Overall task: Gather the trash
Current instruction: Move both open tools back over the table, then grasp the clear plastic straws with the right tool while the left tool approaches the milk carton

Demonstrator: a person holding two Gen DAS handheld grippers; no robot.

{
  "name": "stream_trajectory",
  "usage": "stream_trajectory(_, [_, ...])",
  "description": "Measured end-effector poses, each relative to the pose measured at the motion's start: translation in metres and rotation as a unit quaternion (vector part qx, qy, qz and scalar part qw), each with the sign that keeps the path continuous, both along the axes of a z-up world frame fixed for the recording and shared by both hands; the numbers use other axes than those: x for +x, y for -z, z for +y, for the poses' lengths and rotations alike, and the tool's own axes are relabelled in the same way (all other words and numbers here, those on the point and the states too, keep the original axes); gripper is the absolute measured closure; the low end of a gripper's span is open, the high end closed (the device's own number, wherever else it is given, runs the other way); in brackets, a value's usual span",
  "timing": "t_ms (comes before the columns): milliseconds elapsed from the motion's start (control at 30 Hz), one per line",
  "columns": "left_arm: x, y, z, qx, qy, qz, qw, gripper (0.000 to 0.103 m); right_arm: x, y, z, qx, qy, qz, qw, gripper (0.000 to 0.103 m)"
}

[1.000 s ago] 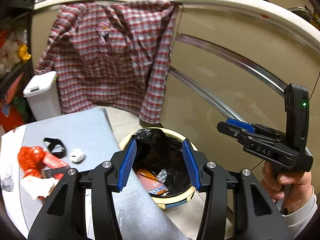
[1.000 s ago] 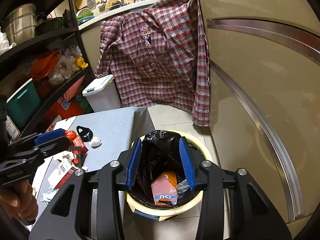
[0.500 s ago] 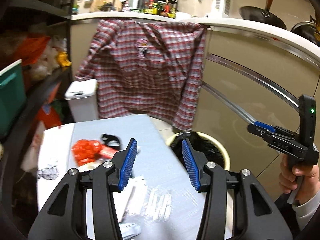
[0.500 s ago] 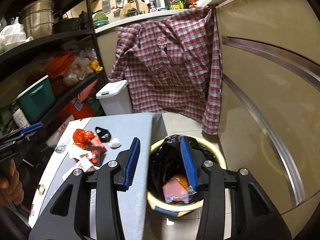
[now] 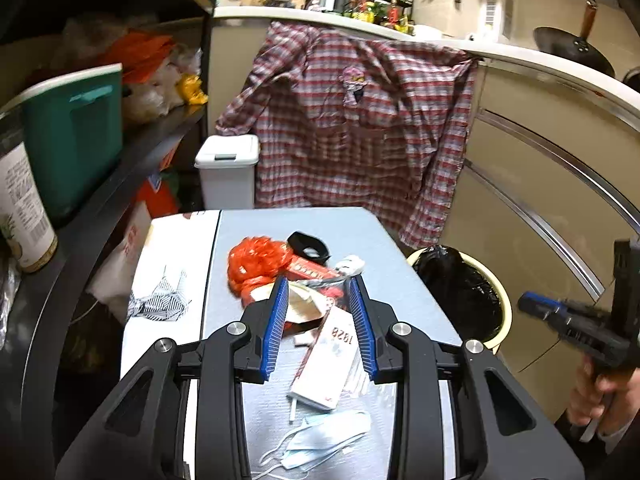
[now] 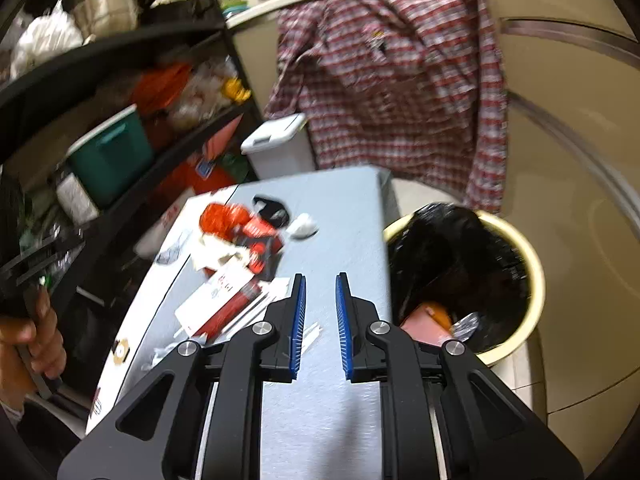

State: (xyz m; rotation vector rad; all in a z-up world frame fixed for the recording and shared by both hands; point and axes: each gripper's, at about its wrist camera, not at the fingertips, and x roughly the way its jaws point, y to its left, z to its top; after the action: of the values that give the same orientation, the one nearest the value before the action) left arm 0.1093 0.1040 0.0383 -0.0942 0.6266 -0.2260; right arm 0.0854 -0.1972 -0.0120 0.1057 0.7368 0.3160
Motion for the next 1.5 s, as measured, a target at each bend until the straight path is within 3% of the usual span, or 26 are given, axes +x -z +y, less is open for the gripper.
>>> stream_trajectory(200, [0.001,0.014,0.013,0.006,-0.003,0.016,0.9999,0.071,0.015,0.033,0.036,0.005,-0.026,0.044,0.999,0.085])
stream_trajectory(367, [0.003,0.014,0.022,0.004,-0.005,0.019,0.9998,0.071,0.029,0.067,0.052,0.02,-0.018,0.105,0.994,0.081])
stream_trajectory(533, [0.005,0.011,0.028,-0.002,-0.008,0.019,0.9998,0.071,0.041,0.098,0.066,0.01,0.01,0.156,0.988,0.056])
stream_trajectory(667, [0.007,0.013,0.03,0.0,-0.006,0.023,0.9997,0.071,0.046,0.118,0.074,0.001,0.031,0.193,0.981,0.053])
stream_trajectory(800, [0.009,0.014,0.029,0.0,-0.004,0.024,0.9997,0.071,0.049,0.119,0.086,-0.001,0.032,0.184,0.983,0.046])
stream_trajectory(1033, [0.014,0.021,0.025,0.004,0.0,0.037,0.9993,0.071,0.058,0.118,0.103,-0.017,0.029,0.165,0.986,0.044])
stream_trajectory(1167, [0.016,0.03,0.017,0.012,0.007,0.048,0.9987,0.071,0.063,0.119,0.105,-0.049,0.031,0.153,0.986,0.055])
stream_trajectory(1233, [0.018,0.036,0.013,0.015,0.011,0.056,0.9982,0.071,0.064,0.119,0.103,-0.066,0.032,0.148,0.986,0.067])
stream_trajectory(1300, [0.021,0.042,0.01,0.015,0.015,0.065,0.9977,0.071,0.065,0.119,0.097,-0.066,0.03,0.149,0.986,0.087])
stream_trajectory(1500, [0.031,0.068,-0.007,0.023,0.034,0.104,0.9938,0.069,0.067,0.114,0.07,-0.062,0.035,0.156,0.985,0.097])
